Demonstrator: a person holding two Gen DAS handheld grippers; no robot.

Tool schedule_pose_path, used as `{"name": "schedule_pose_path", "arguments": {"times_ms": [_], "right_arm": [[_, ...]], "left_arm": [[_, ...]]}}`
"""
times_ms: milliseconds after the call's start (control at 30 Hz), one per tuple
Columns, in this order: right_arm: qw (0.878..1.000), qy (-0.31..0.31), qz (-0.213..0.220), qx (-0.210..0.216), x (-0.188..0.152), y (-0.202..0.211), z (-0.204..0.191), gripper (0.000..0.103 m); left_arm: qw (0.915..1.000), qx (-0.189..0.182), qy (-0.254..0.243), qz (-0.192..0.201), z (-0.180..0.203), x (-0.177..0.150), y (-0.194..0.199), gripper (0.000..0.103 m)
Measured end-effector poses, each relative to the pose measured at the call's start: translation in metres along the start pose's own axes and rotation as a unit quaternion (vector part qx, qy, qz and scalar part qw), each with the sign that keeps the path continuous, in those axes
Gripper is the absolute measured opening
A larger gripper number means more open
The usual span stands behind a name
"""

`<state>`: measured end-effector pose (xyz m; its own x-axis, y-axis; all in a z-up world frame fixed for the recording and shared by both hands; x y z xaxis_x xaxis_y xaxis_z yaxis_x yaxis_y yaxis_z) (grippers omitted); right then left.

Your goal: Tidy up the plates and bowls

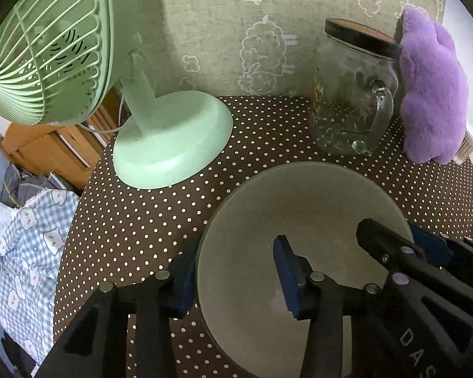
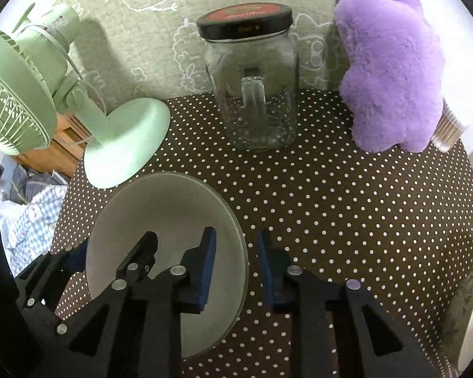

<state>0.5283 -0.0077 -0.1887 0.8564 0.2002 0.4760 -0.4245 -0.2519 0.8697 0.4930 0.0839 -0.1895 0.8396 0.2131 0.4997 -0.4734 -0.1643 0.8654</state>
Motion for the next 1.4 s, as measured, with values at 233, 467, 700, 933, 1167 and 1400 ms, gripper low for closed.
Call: {"name": "schedule_pose_path", "arguments": {"times_ms": [233, 467, 700, 933, 1167, 1400], "right_arm": [[1.000, 0.001, -0.003, 0.000, 0.001, 0.001, -0.003, 0.021], [1.000, 0.004, 0.002, -0.012, 0.000, 0.009, 0.001, 0.021], [1.000, -0.005, 0.009, -0.014, -0.001, 0.029, 0.006, 0.022], [0.999, -0.006, 0.027, -0.016, -0.003, 0.064, 0.005, 0.022], [0.998, -0.006, 0.049, -0.025, -0.012, 0.109, 0.002, 0.022], [0.997, -0.006, 0.069, -0.036, -0.029, 0.150, -0.006, 0.021]], "left_arm": [[0.9998, -0.014, 0.009, -0.007, -0.003, 0.000, -0.002, 0.043], [0.9995, -0.027, 0.011, -0.015, 0.003, -0.002, 0.001, 0.043], [0.9995, -0.029, 0.004, -0.009, 0.010, -0.003, 0.024, 0.043], [0.9994, -0.032, -0.007, 0.011, 0.014, -0.002, 0.060, 0.043], [0.9985, -0.041, -0.015, 0.034, 0.018, -0.006, 0.102, 0.043], [0.9969, -0.052, -0.023, 0.054, 0.013, -0.018, 0.140, 0.043]]}}
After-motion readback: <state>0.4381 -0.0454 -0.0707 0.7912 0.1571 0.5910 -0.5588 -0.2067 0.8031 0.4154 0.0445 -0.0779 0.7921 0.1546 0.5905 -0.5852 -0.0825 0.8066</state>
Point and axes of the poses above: each gripper's, at about its wrist camera, not at the fingertips, and y roughly against the way its jaws point, z to its right, x to its top, the point moved 6 cm from there along -y, roughly the way its jaws point, and after that the axes turned 5 degrees about y, right-handed, at the moved point
